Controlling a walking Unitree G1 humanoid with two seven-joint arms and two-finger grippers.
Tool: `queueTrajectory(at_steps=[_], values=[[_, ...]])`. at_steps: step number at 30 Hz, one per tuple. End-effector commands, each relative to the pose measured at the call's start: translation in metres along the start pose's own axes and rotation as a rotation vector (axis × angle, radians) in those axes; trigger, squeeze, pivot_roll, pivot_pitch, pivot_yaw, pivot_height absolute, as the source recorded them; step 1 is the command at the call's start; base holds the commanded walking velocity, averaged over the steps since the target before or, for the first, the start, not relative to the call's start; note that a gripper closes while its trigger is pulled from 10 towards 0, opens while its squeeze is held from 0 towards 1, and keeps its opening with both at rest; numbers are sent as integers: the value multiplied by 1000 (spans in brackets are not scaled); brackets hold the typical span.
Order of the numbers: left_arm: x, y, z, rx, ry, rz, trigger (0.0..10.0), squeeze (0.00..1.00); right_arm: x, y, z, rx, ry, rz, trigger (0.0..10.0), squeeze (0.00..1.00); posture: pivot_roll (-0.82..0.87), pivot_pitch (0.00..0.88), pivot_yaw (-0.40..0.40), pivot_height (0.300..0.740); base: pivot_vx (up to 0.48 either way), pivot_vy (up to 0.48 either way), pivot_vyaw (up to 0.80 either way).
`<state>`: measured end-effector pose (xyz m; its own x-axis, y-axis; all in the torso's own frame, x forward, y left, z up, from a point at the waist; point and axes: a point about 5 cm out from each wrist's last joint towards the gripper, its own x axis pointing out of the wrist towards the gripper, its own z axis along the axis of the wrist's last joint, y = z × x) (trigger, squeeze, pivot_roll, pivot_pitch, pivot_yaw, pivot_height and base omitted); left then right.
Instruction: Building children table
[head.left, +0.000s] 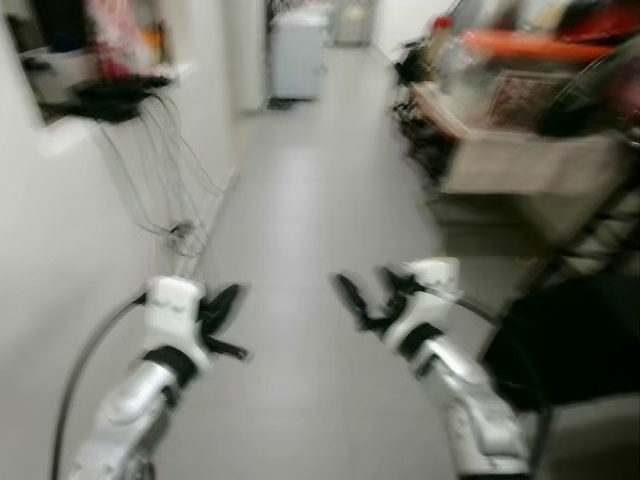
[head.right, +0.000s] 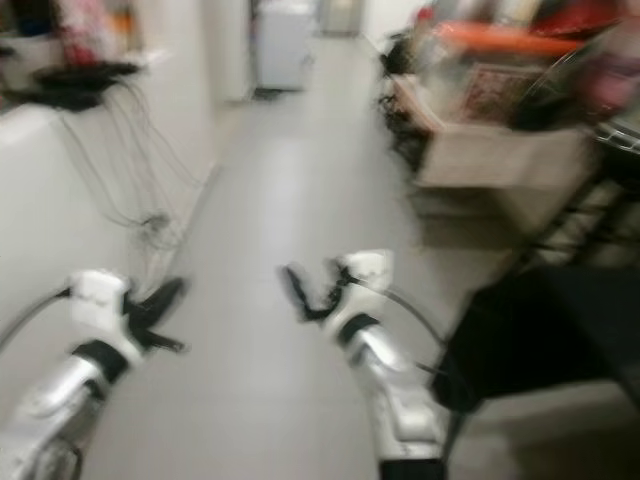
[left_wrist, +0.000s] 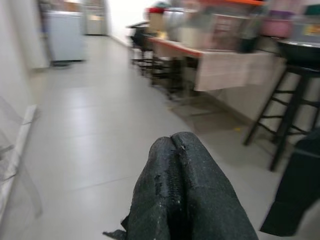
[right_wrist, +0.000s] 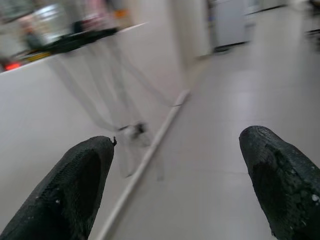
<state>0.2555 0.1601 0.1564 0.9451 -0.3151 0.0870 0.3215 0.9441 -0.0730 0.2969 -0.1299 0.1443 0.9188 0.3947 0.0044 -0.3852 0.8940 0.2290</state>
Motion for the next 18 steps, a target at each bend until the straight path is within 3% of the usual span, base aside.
queueTrajectory(at_steps=[1,4,18], values=[[3,-8,2,-11,-12,-39,10000,0,-4,-11,1,-3,-1,-44,10000,0,-63,0,-60,740,356,266,-800],[3,-8,2,-19,-8,-45,10000,0,-4,-10,1,-3,-1,-44,10000,0,-65,0,-58,740,277,251,-800],[3,-9,3,-37,-12,-62,10000,0,-4,-11,1,-2,1,-45,10000,0,-59,0,-55,740,0,0,-800]])
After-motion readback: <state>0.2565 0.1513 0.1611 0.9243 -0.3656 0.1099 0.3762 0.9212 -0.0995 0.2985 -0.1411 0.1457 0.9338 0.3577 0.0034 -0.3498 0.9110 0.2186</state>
